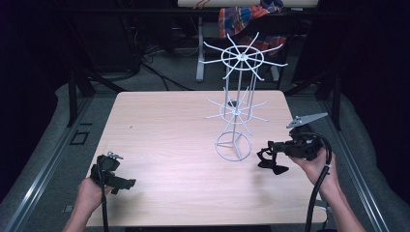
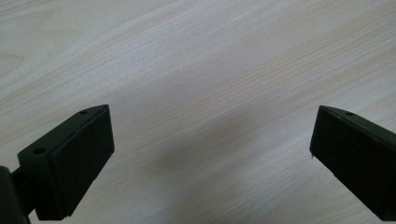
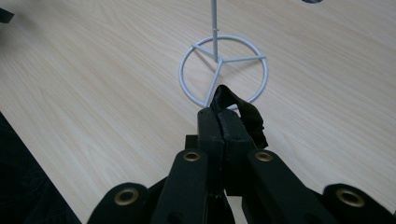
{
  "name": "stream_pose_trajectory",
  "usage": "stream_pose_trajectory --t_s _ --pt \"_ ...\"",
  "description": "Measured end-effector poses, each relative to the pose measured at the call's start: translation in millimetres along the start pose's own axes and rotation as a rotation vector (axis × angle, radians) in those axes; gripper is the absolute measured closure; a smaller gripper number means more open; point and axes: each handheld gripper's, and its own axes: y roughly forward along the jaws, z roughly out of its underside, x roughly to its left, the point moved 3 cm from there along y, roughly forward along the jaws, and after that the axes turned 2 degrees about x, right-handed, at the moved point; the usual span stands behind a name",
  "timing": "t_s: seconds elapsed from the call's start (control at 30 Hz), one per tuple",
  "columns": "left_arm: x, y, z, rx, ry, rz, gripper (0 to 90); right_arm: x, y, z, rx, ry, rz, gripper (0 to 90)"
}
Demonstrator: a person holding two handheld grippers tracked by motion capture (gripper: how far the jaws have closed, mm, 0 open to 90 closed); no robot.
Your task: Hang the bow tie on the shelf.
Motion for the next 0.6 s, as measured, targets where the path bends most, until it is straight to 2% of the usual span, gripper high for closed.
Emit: stream_pose_trajectory --t_s 0.6 --pt "0.1 0.5 0.0 0.001 -0.003 0.005 0.0 -14.7 -3.9 -13.7 -0.036 0.043 0.036 89.5"
